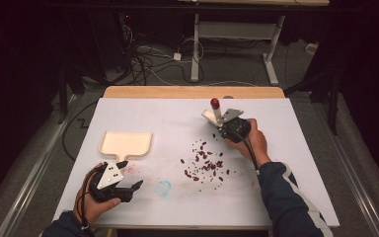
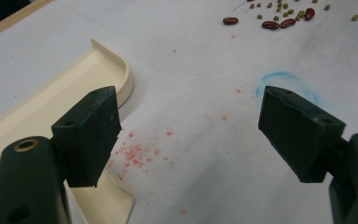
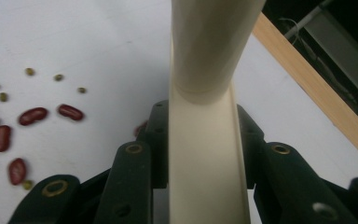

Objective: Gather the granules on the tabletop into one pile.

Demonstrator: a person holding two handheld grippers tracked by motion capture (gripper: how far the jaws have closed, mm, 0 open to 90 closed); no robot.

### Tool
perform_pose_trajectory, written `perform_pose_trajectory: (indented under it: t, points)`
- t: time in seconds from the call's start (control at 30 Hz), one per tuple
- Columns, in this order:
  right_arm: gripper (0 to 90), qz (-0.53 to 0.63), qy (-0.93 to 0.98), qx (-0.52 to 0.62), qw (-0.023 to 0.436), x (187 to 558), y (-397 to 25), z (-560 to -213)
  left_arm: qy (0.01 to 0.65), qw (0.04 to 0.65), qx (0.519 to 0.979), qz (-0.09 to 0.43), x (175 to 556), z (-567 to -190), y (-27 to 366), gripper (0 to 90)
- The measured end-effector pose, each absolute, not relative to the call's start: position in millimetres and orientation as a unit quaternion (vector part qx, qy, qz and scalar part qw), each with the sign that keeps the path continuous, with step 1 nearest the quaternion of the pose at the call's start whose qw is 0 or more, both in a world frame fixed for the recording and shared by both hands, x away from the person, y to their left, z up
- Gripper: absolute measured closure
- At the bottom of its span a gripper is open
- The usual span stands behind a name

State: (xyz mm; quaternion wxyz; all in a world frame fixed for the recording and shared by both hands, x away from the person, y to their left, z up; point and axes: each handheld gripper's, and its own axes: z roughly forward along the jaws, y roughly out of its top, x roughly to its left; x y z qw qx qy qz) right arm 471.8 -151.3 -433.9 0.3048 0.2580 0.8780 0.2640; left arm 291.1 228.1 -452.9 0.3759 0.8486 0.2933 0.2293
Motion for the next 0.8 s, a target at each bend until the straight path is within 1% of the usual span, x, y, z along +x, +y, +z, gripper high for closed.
perform_pose_trajectory:
  t: [0.03, 0.1, 0.13, 0.17, 0.27, 0.37, 0.47, 0.53, 0.57, 0.63, 0.8]
  points:
    - [66.9, 0.274, 0.882, 0.247, 0.294, 465.5, -143.2, -438.6, 0.293, 0.375, 0.849, 0.229, 290.6, -453.0, 228.2, 20.3]
    - [66.9, 0.278, 0.883, 0.241, 0.290, 461.4, -139.7, -439.9, 0.291, 0.376, 0.848, 0.233, 289.7, -452.5, 229.1, 20.3]
    - [66.9, 0.287, 0.887, 0.222, 0.285, 452.5, -133.8, -440.9, 0.294, 0.377, 0.848, 0.230, 289.1, -452.3, 229.5, 20.3]
    - [66.9, 0.287, 0.887, 0.222, 0.285, 452.5, -133.8, -440.9, 0.294, 0.378, 0.847, 0.230, 289.1, -451.8, 229.9, 20.3]
    - [66.8, 0.312, 0.896, 0.173, 0.265, 432.6, -126.7, -442.5, 0.295, 0.378, 0.847, 0.229, 288.8, -451.8, 229.8, 20.3]
    - [66.4, 0.315, 0.902, 0.143, 0.257, 423.6, -125.1, -445.2, 0.294, 0.375, 0.849, 0.228, 288.4, -452.6, 228.4, 20.3]
    - [66.1, 0.317, 0.909, 0.109, 0.247, 412.0, -128.7, -448.2, 0.294, 0.375, 0.849, 0.228, 287.6, -452.3, 227.9, 20.3]
    - [66.2, 0.320, 0.909, 0.105, 0.245, 409.5, -131.5, -447.9, 0.295, 0.375, 0.849, 0.228, 287.4, -452.3, 228.0, 20.2]
    - [66.2, 0.335, 0.907, 0.103, 0.232, 403.8, -137.1, -447.6, 0.295, 0.375, 0.849, 0.228, 287.5, -452.4, 228.2, 20.2]
    - [66.2, 0.337, 0.907, 0.094, 0.233, 401.5, -139.8, -447.3, 0.298, 0.375, 0.848, 0.227, 288.0, -452.8, 228.4, 19.7]
    - [66.3, 0.353, 0.908, 0.069, 0.214, 386.4, -151.2, -445.5, 0.299, 0.376, 0.847, 0.228, 287.5, -452.4, 228.2, 19.2]
